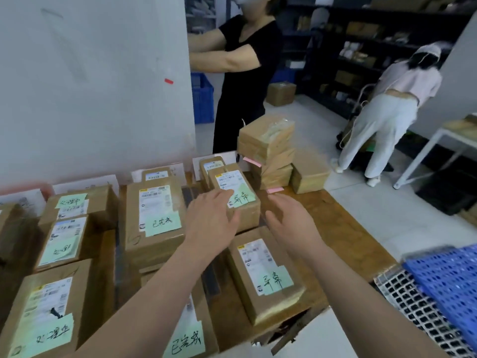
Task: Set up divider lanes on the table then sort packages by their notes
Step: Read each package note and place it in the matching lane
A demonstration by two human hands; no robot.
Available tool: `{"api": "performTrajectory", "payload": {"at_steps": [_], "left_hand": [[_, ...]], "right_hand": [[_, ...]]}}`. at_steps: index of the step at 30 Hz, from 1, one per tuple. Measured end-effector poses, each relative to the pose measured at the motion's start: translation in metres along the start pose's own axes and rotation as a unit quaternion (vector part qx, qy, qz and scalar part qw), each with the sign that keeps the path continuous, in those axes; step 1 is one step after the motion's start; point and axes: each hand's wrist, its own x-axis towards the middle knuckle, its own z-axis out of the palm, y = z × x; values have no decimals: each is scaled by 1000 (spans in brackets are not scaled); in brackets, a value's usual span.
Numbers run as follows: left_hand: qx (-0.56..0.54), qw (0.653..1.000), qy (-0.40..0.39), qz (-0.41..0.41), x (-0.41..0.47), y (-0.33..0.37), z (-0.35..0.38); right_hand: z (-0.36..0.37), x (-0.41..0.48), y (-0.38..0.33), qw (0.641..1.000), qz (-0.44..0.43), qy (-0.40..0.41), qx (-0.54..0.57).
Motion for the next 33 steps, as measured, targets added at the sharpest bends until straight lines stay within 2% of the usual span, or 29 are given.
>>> {"api": "performTrajectory", "payload": {"at_steps": [4, 9, 15, 21, 29, 33], "left_hand": [[8, 1000, -18, 20, 19, 64, 36], [-8, 999, -33, 19, 47, 142, 84], [7, 998, -66, 2, 85, 199, 138], [37, 995, -90, -12, 125, 224, 169], [72, 989, -131, -19, 196, 219, 205], [79, 985, -147, -49, 229, 217, 224]], "right_hand": [[-32, -4, 74, 999, 46, 11, -27], [-78, 2, 165, 997, 64, -3, -37], [-110, 22, 248, 997, 72, -24, -26], [-110, 58, 290, 994, 89, -57, -9], [-83, 121, 331, 987, 138, -74, 40], [-68, 157, 350, 980, 159, -94, 69]]}}
